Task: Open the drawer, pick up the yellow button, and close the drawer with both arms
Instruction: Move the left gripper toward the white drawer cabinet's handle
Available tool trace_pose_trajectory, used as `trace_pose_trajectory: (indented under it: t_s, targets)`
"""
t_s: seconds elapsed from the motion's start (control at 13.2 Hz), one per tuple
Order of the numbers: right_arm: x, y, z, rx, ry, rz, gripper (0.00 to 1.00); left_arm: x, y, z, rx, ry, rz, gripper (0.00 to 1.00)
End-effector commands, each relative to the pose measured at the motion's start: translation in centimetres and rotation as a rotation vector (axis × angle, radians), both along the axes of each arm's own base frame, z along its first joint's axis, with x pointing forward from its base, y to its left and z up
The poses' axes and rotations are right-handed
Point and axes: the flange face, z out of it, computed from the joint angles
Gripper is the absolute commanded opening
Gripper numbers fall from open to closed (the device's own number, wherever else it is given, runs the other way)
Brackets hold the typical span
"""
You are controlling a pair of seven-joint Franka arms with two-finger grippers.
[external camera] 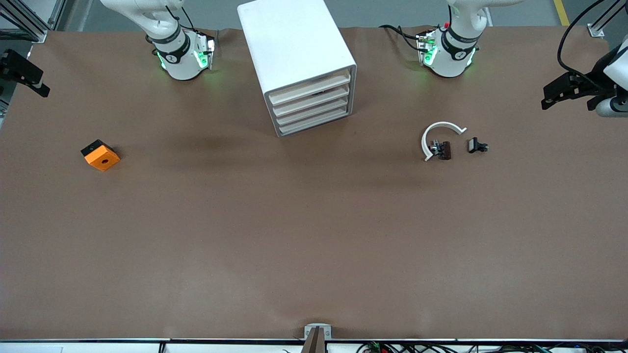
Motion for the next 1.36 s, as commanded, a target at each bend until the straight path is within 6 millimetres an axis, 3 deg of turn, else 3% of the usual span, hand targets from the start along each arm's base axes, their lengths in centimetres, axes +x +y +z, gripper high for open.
trace_pose_trajectory:
  t_s: [0.0,0.45,0.76,1.06,1.29]
  targets:
    - [-0.1,0.1,0.1,-0.010,0.005,0.003,1.00,0.0,0.1,0.1,0.004,0.008,-0.019,1.00]
    - [-0.1,0.1,0.1,-0.012,0.005,0.003,1.00,0.3,0.4,0.0,0.001,0.009,-0.004,1.00]
    - [0.2,-0.1,0.1,-0.016,0.002,0.004,1.00,1.3,0.5,-2.0,-0.001,0.048,0.030,1.00]
    - [0.2,0.1,0.1,-0.014,0.004,0.007,1.00,3.7,-0.8,-6.8,0.023,0.133,0.221,1.00]
    - [0.7,0.2,-0.6,-0.014,0.021,0.009,1.00,5.3,-4.1,-10.7,0.055,0.182,0.296,1.00]
